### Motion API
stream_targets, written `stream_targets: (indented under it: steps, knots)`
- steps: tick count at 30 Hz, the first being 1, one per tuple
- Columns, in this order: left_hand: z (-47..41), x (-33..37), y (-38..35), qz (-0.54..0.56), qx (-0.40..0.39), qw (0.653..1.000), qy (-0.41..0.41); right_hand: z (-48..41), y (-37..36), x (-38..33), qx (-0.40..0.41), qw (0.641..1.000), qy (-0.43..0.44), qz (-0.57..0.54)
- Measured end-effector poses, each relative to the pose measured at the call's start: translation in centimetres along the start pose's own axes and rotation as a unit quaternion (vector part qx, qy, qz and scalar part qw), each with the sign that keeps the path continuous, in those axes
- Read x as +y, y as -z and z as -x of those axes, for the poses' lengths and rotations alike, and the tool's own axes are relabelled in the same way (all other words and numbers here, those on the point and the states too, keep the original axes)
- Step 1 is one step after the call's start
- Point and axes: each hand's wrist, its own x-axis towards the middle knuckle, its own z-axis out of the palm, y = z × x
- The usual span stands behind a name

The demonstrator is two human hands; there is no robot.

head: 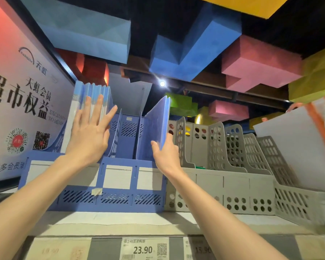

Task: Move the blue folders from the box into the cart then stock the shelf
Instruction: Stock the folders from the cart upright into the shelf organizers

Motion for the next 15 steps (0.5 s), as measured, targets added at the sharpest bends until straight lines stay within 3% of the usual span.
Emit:
stream_targets:
  steps: [4,7,9,11,15]
  knots:
    - [1.3,1.0,1.9,-0.007,-0.162,0.986,0.046,2.3,1.2,-0.6,-0.039,0.999,-0.024,0.028]
    - [1.3,1.5,4.5,0.017,-0.305,0.951,0.052,4.2,3.0,-1.9,-0.058,0.995,-0.035,0.07]
    - [1.9,2.0,7.2,0.098,-0.38,0.918,0.064,5.8,4.6,-3.0,-0.064,0.994,-0.028,0.084]
    - [3.4,2.8,10.0,0.168,-0.387,0.903,0.079,8.2,5.8,-4.2,-0.057,0.994,-0.012,0.09]
    - [8.0,5.3,16.8,0.222,-0.269,0.931,0.108,14.3,6.7,-6.6,-0.054,0.997,0.008,0.057]
